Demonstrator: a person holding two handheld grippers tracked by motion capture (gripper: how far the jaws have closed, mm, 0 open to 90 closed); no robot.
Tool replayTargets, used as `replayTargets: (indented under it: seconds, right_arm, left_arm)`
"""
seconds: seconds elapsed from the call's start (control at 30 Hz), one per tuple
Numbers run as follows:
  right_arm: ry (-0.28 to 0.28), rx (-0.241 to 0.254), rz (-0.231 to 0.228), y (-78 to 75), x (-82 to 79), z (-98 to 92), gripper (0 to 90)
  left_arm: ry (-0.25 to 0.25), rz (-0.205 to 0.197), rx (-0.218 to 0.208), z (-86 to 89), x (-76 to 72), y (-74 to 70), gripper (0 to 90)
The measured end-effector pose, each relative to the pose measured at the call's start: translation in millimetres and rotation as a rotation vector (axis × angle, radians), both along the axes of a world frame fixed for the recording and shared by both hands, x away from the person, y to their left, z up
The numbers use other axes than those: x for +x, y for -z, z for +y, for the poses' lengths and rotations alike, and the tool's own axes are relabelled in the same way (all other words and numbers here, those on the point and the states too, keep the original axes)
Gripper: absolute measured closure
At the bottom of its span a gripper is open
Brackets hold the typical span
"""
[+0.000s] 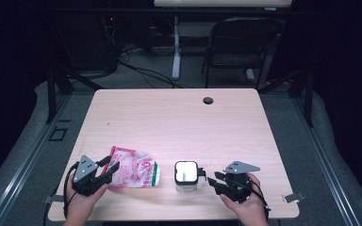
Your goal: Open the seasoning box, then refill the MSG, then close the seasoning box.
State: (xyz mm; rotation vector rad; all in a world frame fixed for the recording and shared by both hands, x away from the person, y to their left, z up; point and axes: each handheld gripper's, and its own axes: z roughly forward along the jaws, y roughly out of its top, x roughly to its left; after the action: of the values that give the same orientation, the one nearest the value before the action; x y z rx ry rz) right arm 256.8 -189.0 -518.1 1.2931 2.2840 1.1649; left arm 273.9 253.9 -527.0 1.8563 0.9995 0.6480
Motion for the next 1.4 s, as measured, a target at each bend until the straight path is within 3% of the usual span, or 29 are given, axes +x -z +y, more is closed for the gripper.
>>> replayTargets:
  seconds: [0.13, 0.27, 0.33, 0.47, 0.63, 0.8, 1.0, 1.4]
  right_arm:
    - [0.054, 0.016, 0.018, -6.2, 8.1, -0.9, 67.4]
    - [0.067, 0.016, 0.029, -11.2, 13.2, 0.1, 69.4]
    - [0.062, -0.012, 0.018, -18.1, 15.1, 5.9, 70.1]
    - [0.051, -0.02, 0.01, -26.2, 20.2, 13.2, 72.6]
    - [0.039, -0.024, 0.016, -31.0, 25.6, 22.3, 74.0]
    - [0.033, -0.021, 0.014, -31.1, 25.0, 25.8, 75.6]
    - [0.034, -0.029, 0.017, -30.6, 24.1, 27.8, 77.3]
    - [0.032, -0.036, 0.01, -28.8, 21.6, 31.7, 81.3]
  left_arm:
    - [0.007, 0.001, 0.015, -2.1, -2.8, -2.2, 56.8]
    - [0.022, 0.017, -0.008, -10.4, -3.7, -8.6, 58.5]
    - [0.038, 0.033, -0.002, -15.9, -2.9, -10.7, 58.9]
    - [0.071, 0.049, 0.03, -30.6, 0.9, -14.0, 60.2]
    - [0.124, 0.082, 0.014, -50.8, 8.3, -20.2, 60.6]
    - [0.144, 0.088, 0.004, -64.1, 12.3, -25.0, 60.4]
    - [0.183, 0.099, 0.03, -83.8, 18.7, -25.7, 60.4]
    - [0.229, 0.101, 0.038, -109.8, 23.4, -27.1, 62.8]
